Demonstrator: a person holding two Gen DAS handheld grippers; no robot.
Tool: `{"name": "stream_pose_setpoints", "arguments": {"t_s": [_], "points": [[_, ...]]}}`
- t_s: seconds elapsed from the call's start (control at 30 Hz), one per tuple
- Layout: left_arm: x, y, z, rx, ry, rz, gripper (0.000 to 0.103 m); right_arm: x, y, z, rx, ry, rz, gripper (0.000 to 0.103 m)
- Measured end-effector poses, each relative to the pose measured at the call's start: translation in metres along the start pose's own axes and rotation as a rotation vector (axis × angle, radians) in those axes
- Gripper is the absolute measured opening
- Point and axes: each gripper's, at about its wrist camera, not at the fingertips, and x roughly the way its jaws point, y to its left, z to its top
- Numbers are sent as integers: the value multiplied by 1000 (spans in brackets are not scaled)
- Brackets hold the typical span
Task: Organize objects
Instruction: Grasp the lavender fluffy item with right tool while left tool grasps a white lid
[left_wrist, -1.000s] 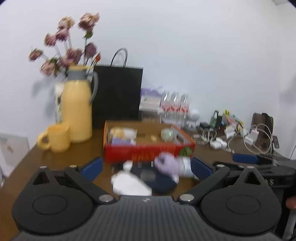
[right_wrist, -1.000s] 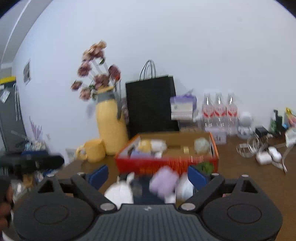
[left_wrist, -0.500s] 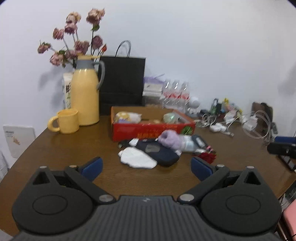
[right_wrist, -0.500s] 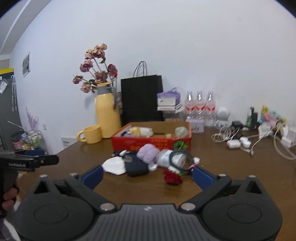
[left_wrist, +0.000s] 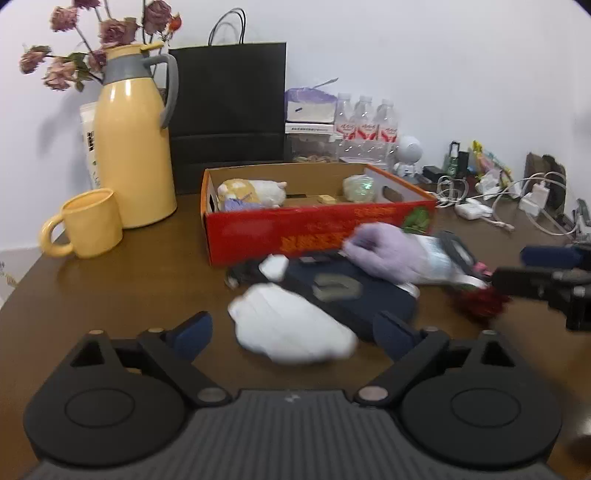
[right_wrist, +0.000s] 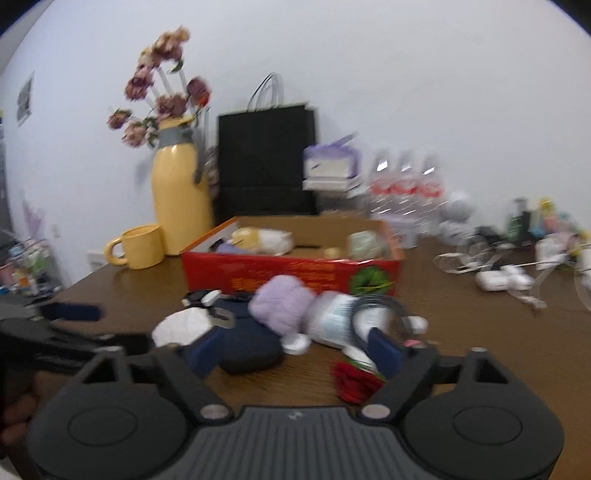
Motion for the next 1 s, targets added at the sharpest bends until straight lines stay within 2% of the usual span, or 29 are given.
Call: {"name": "stream_pose_setpoints", "arguments": {"t_s": [0.03, 0.13, 0.2, 0.27, 0.33, 0.4, 0.53, 0.57, 0.6, 0.63, 0.67, 0.73, 0.8, 0.93, 1.0], "points": [[11, 8, 7, 1, -5, -4, 96, 14, 3, 3, -2, 15, 31, 65], [46, 32, 27, -15, -11, -60, 89, 50, 17, 7, -70, 25, 69, 60], [73, 42, 38, -33, 35, -73, 67, 67, 23, 9, -107, -1, 26, 57], [95, 46, 44, -54, 72, -108, 56, 86, 23, 14, -104, -7, 1, 58], [113, 47, 43, -73, 103, -156, 53, 109, 19, 20, -56, 28, -2, 58], [125, 47, 41, -70, 131, -150, 51, 127, 14, 21, -12, 45, -3, 58], [129, 48, 39, -86, 122, -170, 52, 146, 8, 14, 26, 62, -9, 57], [131, 48, 39, -84, 127, -179, 45, 150, 6, 11, 39, 70, -5, 58], [131, 47, 39, -81, 132, -196, 34, 153, 4, 8, 48, 71, -5, 56], [130, 46, 39, -80, 132, -207, 29, 154, 2, 7, 55, 76, -7, 47], [128, 44, 39, -76, 132, -218, 26, 156, -1, 6, 64, 82, -9, 42], [122, 38, 39, -57, 120, -182, 26, 152, -6, 7, 93, 72, 0, 32], [110, 34, 40, -48, 89, -147, 26, 146, -8, 9, 106, 44, -9, 30], [52, 22, 38, -27, -29, -149, 26, 124, -3, 13, 61, -16, -36, 29], [26, 10, 28, -4, -7, -141, 26, 98, 4, 14, 14, -40, -32, 29]]}}
